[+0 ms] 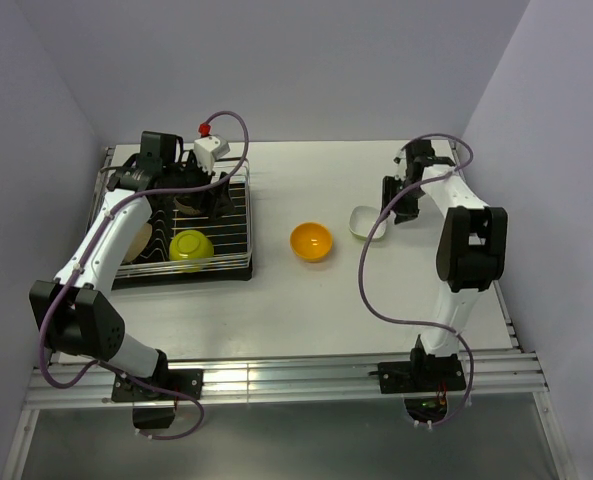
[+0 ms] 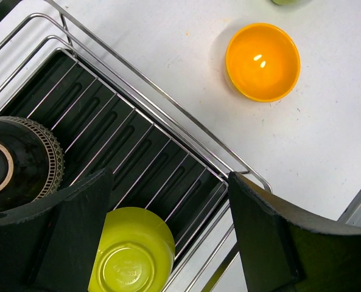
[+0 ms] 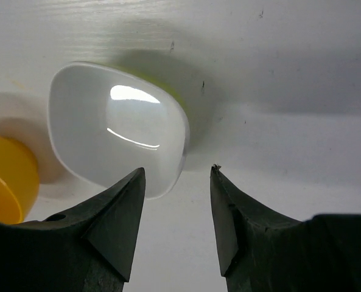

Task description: Load the bowls into the dish rack

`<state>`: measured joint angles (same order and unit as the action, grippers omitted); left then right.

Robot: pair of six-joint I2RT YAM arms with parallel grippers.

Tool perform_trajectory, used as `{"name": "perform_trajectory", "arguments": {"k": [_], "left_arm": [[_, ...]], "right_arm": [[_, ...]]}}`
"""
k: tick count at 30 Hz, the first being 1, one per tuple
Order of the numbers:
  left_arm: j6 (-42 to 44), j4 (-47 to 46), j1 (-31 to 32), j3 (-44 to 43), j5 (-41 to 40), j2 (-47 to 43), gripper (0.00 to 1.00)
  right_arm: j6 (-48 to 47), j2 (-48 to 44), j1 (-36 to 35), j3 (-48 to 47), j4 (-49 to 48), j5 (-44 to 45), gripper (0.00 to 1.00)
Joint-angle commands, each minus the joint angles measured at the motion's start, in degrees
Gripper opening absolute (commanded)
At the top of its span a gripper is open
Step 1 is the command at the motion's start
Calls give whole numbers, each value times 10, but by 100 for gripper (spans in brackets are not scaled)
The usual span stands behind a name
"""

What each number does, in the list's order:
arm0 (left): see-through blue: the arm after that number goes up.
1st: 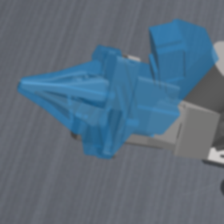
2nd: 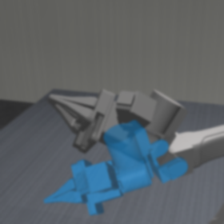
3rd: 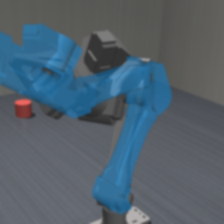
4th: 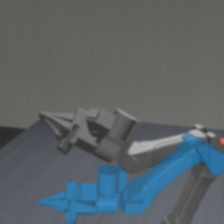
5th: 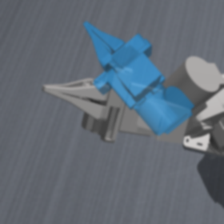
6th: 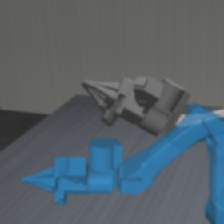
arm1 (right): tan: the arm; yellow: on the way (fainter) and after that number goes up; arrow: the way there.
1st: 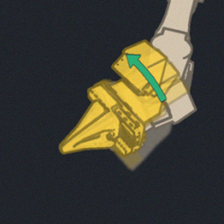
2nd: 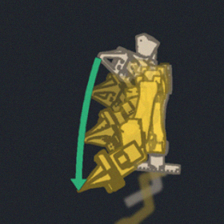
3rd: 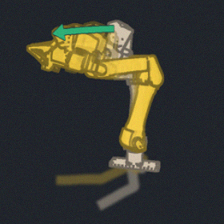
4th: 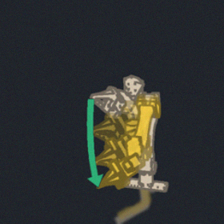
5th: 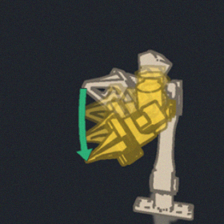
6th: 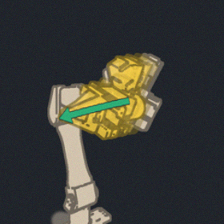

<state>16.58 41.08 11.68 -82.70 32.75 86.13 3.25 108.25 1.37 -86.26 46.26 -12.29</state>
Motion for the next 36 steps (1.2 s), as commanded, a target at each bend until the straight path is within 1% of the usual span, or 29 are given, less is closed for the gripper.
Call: {"name": "perform_trajectory", "arguments": {"k": [1, 3, 4, 6, 9, 10, 11, 12, 14, 15, 16, 17, 20, 21, 23, 24, 25, 26, 27, 28, 29, 30, 31, 32, 34, 35, 36], "left_arm": [[-9, -17, -3, -2, 5, -3, 82], [-8, -14, -3, 0, 6, -3, 82], [-7, -11, -3, 2, 9, -1, 82], [-5, -4, -3, 3, 10, -1, 82], [-5, -6, -3, 9, 8, -7, 82], [-7, -9, -4, 14, 7, -10, 82], [-8, -11, -4, 16, 8, -11, 82], [-8, -13, -4, 17, 7, -13, 82], [-11, -12, -4, 16, 10, -13, 82], [-12, -11, -4, 16, 11, -13, 82], [-13, -12, -4, 16, 13, -13, 82], [-15, -12, -4, 17, 12, -13, 82], [-30, -22, -4, 18, 6, -18, 82], [-35, -28, -4, 18, 8, -21, 83], [-49, -41, -7, 17, 18, -35, 85], [-68, -55, -7, 12, 32, -47, 99], [-68, -55, -7, 12, 38, -54, 99], [-93, -77, -7, 11, 48, -61, 100], [-107, -90, -7, 11, 65, -75, 100], [-135, -102, -7, 10, 78, -82, 99], [-154, -130, -7, 10, 87, -85, 99], [-191, -151, -7, 16, 94, -90, 99], [-243, -169, -7, 20, 124, -97, 99], [-264, -205, -7, 23, 139, -99, 100], [-311, -242, -4, 30, 171, -103, 99], [-357, -258, 0, 32, 179, -103, 100], [-378, -290, 2, 32, 186, -103, 100]], "right_arm": [[23, 41, -2, -9, -15, 4, 54], [23, 59, -1, -9, -17, 2, 52], [24, 64, -1, -8, -19, 0, 49], [25, 74, -1, -1, -22, 0, 49], [24, 77, -1, 6, -28, -9, 44], [23, 77, -1, 7, -29, -13, 39], [23, 77, -1, 5, -29, -21, 36], [22, 79, -1, 3, -28, -26, 26], [19, 78, -1, -2, -26, -38, 18], [19, 79, -1, -3, -27, -43, 7], [16, 76, -1, -4, -25, -49, 3], [12, 75, -1, -5, -21, -56, 0], [2, 53, -1, 3, -28, -89, 0], [1, 42, -1, 7, -35, -111, 0], [-5, -3, 0, 21, -58, -149, 0], [-4, -22, 0, 26, -69, -195, 0], [-3, -39, 0, 25, -78, -220, 0], [9, -70, -1, 24, -94, -244, 0], [20, -84, -1, 21, -106, -264, 0], [34, -96, -1, 13, -115, -301, 0], [63, -108, -1, 7, -135, -319, 0], [77, -123, -2, 1, -144, -336, 0], [90, -130, -3, -11, -156, -353, 0], [115, -136, -6, -16, -175, -369, 0], [139, -153, -11, -22, -201, -386, 0], [157, -160, -11, -23, -219, -397, 0], [163, -169, -29, -23, -227, -402, 0]]}}
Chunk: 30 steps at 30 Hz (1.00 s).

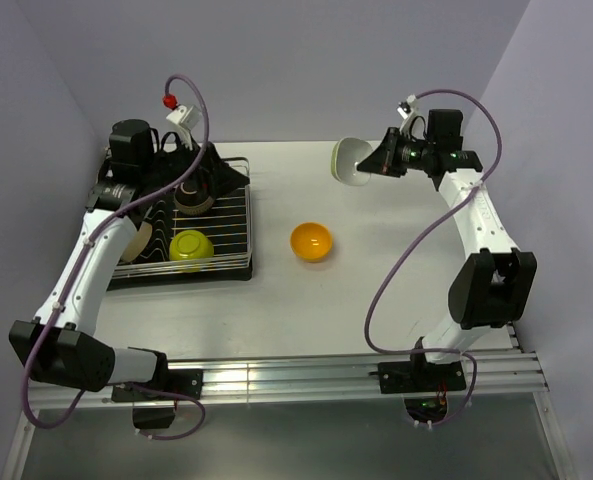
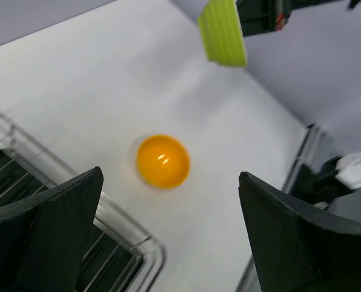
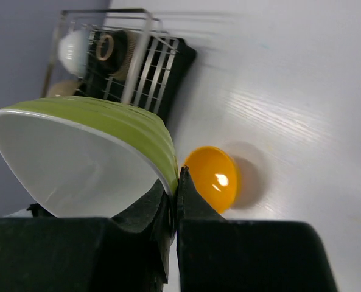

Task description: Load the bowls into the dish rack

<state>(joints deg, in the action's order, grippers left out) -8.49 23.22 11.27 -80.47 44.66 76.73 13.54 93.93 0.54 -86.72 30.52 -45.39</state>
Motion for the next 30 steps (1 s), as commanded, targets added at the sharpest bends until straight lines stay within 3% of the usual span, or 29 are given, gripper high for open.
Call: {"name": "perform_trajectory", "arguments": {"k": [1, 4, 10, 15, 28, 30], "left_arm": [[-172, -125, 9, 10, 72, -7, 99], [-281, -213, 23, 44, 94, -9, 99], [-321, -263, 113, 80, 25, -26, 100], [-407, -318, 125, 116, 26, -16, 99], [-419, -339, 147, 112, 17, -8, 99], [-412, -336, 147, 109, 17, -8, 94]], "right_arm": [[66, -32, -25, -20, -76, -73, 0], [88, -55, -47, -10, -111, -81, 0], [81, -69, -100, -20, -119, -109, 0], [25, -86, -144, -18, -82, -81, 0], [3, -89, -189, -19, -60, -63, 0], [2, -89, -191, -18, -60, -64, 0]]}}
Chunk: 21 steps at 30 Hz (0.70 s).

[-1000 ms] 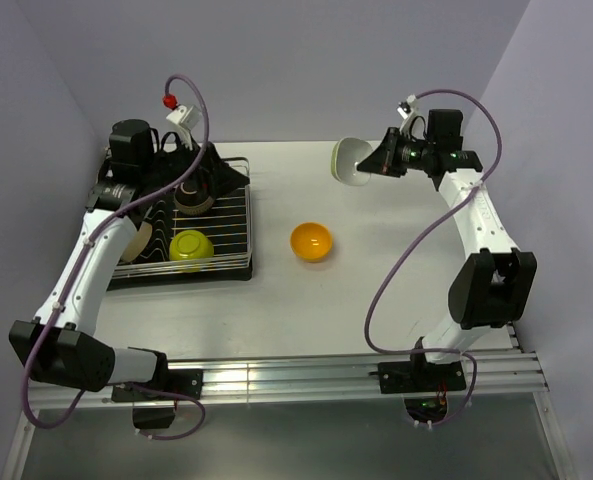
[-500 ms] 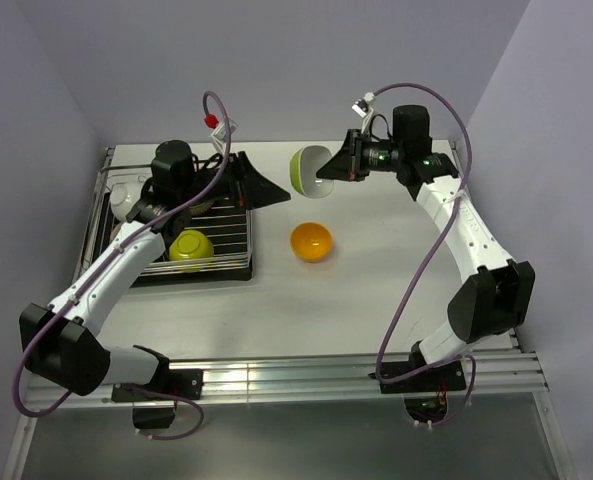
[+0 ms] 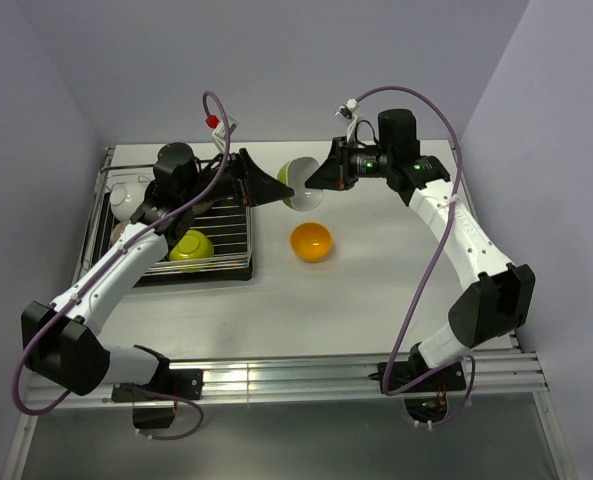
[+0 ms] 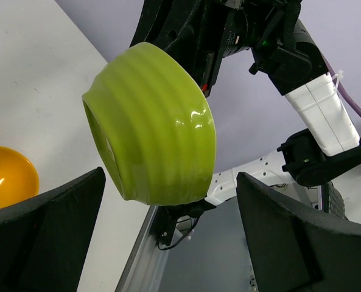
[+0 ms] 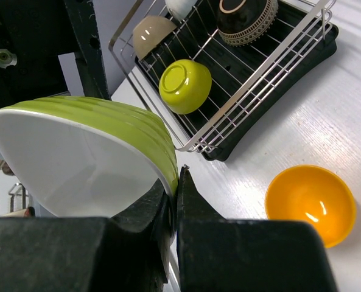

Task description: Load the bowls into the dish rack

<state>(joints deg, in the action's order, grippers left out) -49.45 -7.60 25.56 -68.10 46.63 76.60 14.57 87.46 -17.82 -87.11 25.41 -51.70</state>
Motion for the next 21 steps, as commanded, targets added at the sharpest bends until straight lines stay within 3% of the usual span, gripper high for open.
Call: {"name": "perform_trajectory", "arguments": {"k": [1, 4, 9, 13, 21], "left_arm": [[0, -28, 5, -14, -2, -7, 92], [7, -26, 5, -15, -5, -7, 86], [15, -17, 8, -17, -15, -4, 89], [21, -8, 11, -22, -16, 0, 79], [34, 6, 12, -29, -23, 2, 68]], "right_arm": [[-8, -24, -8, -14, -7, -1, 0], [-11, -21, -9, -16, -2, -3, 0], [-11, -25, -11, -9, -2, 1, 0], [-11, -24, -12, -8, -1, 2, 0], [-19, -18, -26, -15, 8, 6, 0]]}}
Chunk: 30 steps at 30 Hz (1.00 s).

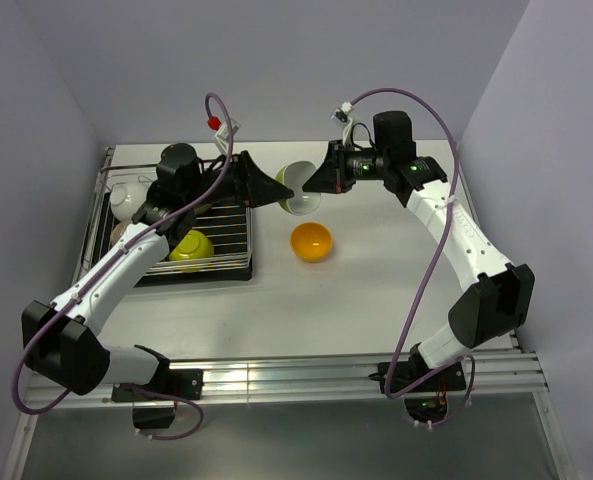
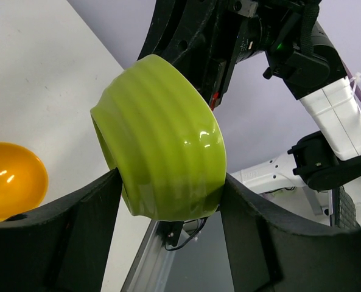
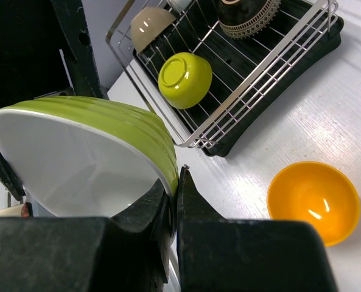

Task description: Load the bowls into the dish rack

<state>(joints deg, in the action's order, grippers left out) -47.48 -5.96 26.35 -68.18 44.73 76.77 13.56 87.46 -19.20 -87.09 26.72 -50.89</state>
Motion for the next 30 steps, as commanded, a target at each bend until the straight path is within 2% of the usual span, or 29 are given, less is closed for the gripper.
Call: {"name": "perform_trajectory", "arguments": {"k": [1, 5, 6, 8, 9, 12, 13, 15, 16, 19, 22, 25, 29, 30], "left_arm": [[15, -9, 4, -27, -6, 0, 67], [28, 7, 4, -28, -7, 1, 50], [34, 11, 4, -29, -6, 1, 31], [37, 19, 5, -26, -6, 0, 0], [37, 19, 4, -23, -5, -1, 0], [42, 17, 0, -10, -10, -12, 0], [46, 23, -2, -6, -12, -16, 0], [66, 38, -9, -8, -22, -20, 0], [74, 52, -16, -12, -23, -22, 0], [95, 73, -45, -13, -26, -24, 0], [131, 111, -81, -23, -35, -22, 0], [197, 166, -108, -40, -55, -20, 0], [327, 246, -130, -67, -105, -20, 0], [351, 272, -131, -77, -115, -21, 0]], "right_arm": [[-9, -17, -13, -15, -5, -3, 0], [-12, -13, -15, -19, -2, -1, 0], [-13, -10, -15, -21, 3, 1, 0], [-17, -4, -15, -26, 13, 1, 0], [-19, -3, -15, -28, 18, 3, 2], [-22, -1, -15, -28, 24, 8, 19], [-22, -3, -15, -27, 23, 11, 40], [-22, -5, -15, -27, 25, 15, 56], [-23, -5, -15, -30, 26, 18, 68], [-34, -3, -15, -38, 43, 18, 77], [-44, -1, -14, -44, 58, 19, 81], [-51, -4, -11, -47, 68, 24, 82], [-54, -9, 5, -43, 77, 26, 83], [-53, -10, 14, -43, 82, 25, 86]]}}
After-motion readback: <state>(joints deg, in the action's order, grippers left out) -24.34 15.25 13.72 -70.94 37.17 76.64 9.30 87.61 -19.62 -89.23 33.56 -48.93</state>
